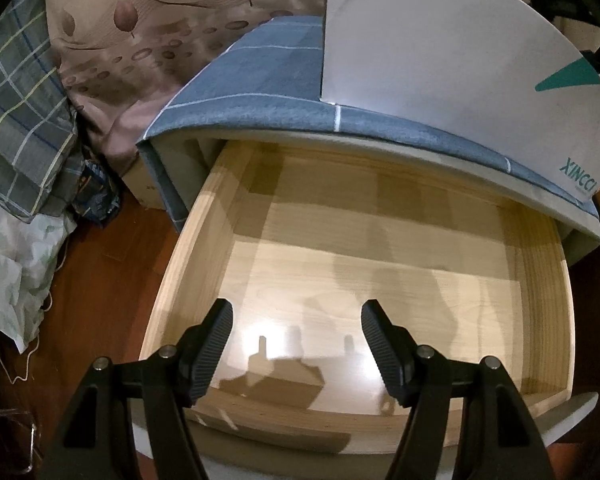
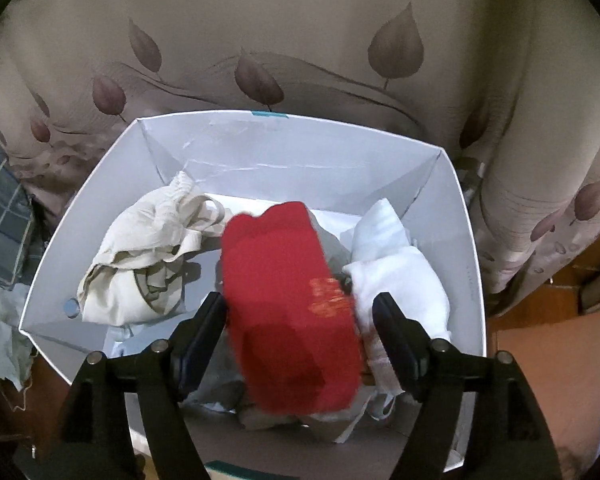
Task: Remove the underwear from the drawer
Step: 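Open the right tool to drop the red underwear into the box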
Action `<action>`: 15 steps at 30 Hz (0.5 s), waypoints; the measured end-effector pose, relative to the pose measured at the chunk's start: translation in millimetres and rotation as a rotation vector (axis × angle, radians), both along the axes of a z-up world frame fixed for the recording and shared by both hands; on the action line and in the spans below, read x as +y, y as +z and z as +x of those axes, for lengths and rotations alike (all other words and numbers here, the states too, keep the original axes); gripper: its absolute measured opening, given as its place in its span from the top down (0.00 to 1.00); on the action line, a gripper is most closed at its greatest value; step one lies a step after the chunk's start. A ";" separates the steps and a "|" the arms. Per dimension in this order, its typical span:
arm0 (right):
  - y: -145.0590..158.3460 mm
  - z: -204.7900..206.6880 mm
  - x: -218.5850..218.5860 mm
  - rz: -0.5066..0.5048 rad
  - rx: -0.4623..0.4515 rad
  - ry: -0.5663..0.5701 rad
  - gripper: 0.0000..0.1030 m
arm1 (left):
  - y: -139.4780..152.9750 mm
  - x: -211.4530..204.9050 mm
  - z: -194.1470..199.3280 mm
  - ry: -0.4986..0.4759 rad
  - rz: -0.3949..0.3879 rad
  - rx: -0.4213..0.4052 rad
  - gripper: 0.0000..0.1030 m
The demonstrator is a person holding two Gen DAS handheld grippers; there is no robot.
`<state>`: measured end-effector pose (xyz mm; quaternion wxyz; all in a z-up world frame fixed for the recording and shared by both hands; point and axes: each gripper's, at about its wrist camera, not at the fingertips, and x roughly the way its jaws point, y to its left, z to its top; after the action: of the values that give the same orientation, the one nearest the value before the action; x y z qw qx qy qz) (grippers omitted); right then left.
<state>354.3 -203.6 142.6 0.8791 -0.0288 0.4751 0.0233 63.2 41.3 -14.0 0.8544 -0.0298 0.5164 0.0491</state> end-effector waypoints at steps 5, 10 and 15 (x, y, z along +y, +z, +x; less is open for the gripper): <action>22.4 -18.2 -2.1 0.033 -0.051 0.008 0.21 | -1.3 -2.8 0.2 -0.006 0.005 0.004 0.33; 54.4 -61.5 -3.8 0.059 -0.131 0.034 0.11 | 0.1 -5.0 -0.8 -0.014 0.008 0.003 0.33; 61.5 -127.0 -4.1 0.062 -0.186 0.051 0.06 | 1.4 -4.0 -2.8 -0.022 -0.013 -0.001 0.33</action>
<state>227.3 -207.7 204.1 0.9191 -0.0155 0.3894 0.0577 60.5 37.3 -12.6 0.8549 -0.0297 0.5167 0.0366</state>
